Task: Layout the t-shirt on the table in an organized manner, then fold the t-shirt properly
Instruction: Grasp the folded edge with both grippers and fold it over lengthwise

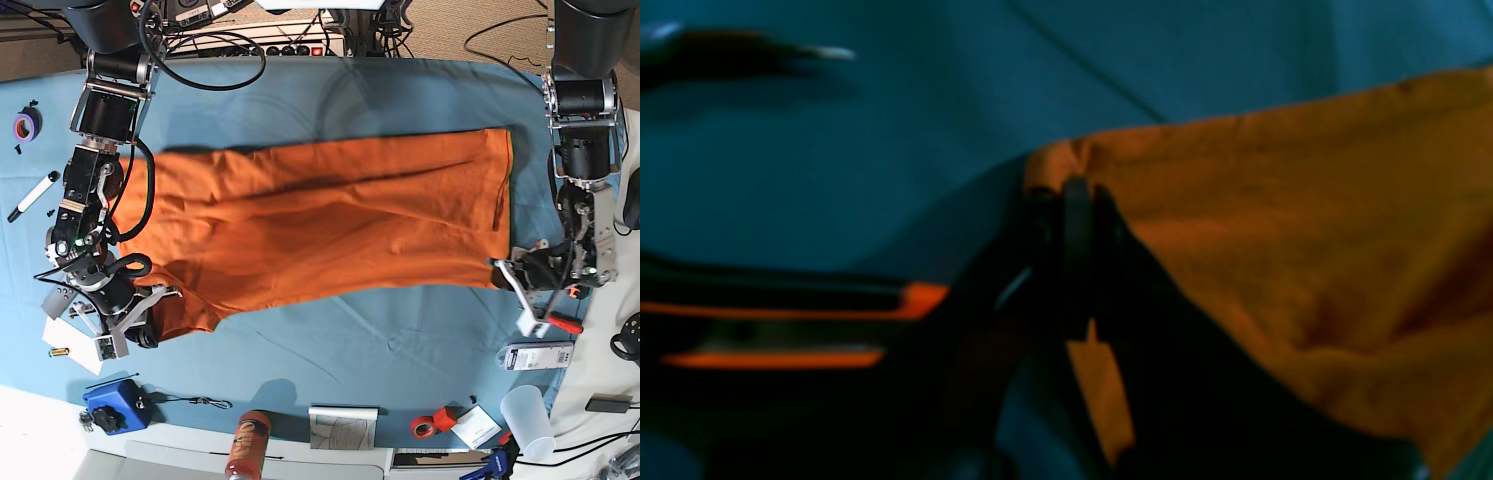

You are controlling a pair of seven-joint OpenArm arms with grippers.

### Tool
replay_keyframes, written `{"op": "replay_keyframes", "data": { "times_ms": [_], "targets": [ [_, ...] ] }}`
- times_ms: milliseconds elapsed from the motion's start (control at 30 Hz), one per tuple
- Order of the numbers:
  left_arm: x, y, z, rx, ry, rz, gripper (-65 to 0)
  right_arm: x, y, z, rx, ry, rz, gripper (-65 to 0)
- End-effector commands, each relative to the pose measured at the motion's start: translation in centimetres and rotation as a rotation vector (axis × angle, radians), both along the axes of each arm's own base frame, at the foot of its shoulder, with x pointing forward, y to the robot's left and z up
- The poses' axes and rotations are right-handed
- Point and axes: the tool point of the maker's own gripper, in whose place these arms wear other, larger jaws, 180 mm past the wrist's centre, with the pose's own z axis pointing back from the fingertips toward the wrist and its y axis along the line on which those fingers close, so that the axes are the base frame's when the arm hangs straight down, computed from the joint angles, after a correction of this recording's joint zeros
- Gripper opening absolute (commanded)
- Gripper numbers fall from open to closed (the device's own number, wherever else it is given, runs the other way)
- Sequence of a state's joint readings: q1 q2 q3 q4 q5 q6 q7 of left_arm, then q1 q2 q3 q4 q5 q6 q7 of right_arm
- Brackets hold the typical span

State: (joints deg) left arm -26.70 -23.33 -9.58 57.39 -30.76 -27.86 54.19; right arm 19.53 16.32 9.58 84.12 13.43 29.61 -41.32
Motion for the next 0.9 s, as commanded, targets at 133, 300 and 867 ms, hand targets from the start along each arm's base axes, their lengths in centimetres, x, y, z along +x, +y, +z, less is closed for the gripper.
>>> {"op": "replay_keyframes", "data": {
  "times_ms": [133, 300, 867],
  "targets": [
    [1.7, 1.9, 5.7, -0.159, -0.130, 0.055, -65.0, 0.9, -0.4, 2.7, 0.000, -0.074, -0.002, -65.0],
    [-0.2, 2.0, 7.3, -0.337, -0.105, 0.036, -65.0, 0.2, -0.1, 1.2, 0.032, 0.024, 0.000, -65.0],
    [-8.6, 1.0, 6.3, -0.418, -0.095, -0.020, -65.0, -5.3, -3.2, -1.5, 0.271, 0.190, 0.019, -65.0]
  ]
}}
